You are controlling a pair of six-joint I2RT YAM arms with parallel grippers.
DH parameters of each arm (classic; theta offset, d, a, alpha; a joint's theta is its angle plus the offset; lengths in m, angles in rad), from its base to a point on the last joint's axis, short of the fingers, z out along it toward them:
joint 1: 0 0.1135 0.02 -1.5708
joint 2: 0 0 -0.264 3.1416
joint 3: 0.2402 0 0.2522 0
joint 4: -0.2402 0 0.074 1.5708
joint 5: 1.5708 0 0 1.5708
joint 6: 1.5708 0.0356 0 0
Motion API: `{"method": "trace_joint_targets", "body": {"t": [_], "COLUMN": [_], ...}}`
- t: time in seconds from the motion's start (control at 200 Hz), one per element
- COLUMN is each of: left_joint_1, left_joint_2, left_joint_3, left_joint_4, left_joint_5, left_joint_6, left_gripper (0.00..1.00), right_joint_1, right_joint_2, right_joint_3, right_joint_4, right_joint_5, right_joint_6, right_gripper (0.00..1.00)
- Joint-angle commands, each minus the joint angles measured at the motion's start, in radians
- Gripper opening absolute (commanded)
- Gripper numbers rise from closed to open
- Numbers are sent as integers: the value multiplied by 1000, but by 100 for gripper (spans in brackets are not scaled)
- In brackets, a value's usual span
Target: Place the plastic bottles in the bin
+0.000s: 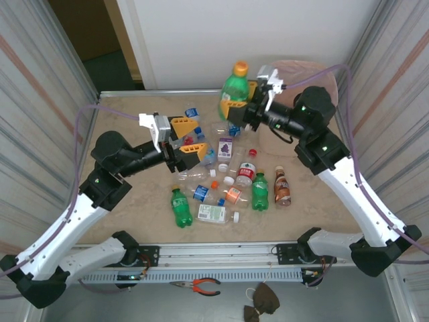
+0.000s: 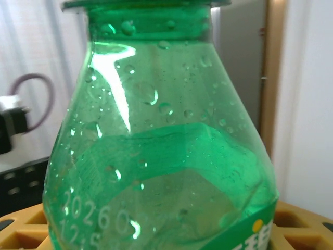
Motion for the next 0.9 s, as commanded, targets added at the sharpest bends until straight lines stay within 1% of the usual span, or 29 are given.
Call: {"method": "trace_joint_targets", "body": {"t": [0.0,0.22,0.441,0.491,0.656,0.771,0.897], "left_joint_1": [2,2,3,4,5,7,43], "left_joint_2": [-25,-30,-30,-20,46,64,82], "left_joint_3": [-2,24,35,47,130,136,131], "left_joint_4": [-97,-259,-361,-392,-567,-613,-655], "left_joint_5": [-90,-202,-265,-269,-300,-322,-283], "left_joint_6": [32,31,7,2,-14,-33,-50], "left_gripper": [74,73,74,74,72,73,72], "right_joint_1": [-81,-262,-419,-444,-515,-544,-558], "right_joint_2": [25,134,285,326,460,574,705], "right_joint_3": [84,208,340,376,499,586,690], "right_joint_4": [-93,-250,-411,-463,-616,-738,-877], "right_joint_5": [91,256,359,384,428,456,473], "right_joint_6": [-31,-62,-63,-65,-65,-65,-67], "right_gripper": [51,51,51,51,51,51,50]}}
